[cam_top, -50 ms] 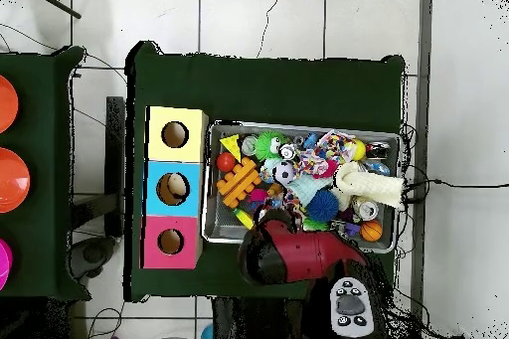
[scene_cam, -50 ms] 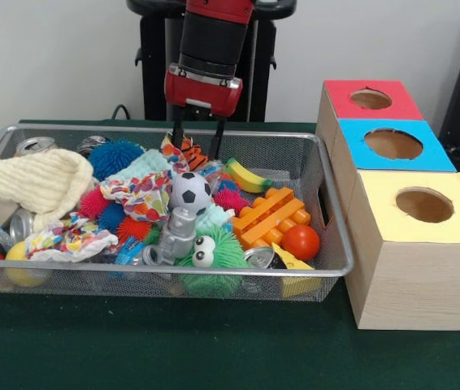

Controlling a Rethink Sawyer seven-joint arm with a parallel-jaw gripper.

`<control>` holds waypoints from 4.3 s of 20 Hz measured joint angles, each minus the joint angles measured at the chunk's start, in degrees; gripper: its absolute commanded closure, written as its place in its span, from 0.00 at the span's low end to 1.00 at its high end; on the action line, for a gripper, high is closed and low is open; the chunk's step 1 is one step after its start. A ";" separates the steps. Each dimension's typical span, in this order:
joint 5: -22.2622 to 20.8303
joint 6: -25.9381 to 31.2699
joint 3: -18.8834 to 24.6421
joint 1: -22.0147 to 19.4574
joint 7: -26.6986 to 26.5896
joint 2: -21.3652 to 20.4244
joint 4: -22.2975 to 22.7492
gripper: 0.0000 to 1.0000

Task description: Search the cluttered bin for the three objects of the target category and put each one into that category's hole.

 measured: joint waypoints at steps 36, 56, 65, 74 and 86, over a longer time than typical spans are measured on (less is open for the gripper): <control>1.53 11.12 0.29 1.23 0.00 0.01 -2.18 0.00; 1.50 14.27 2.39 1.15 0.00 0.04 -6.39 0.00; 1.50 17.98 3.31 1.15 0.00 0.04 -8.96 0.00; 1.49 18.88 3.75 1.17 0.00 0.05 -9.80 0.00; 1.51 18.88 3.10 3.84 0.00 0.70 -9.80 0.00</control>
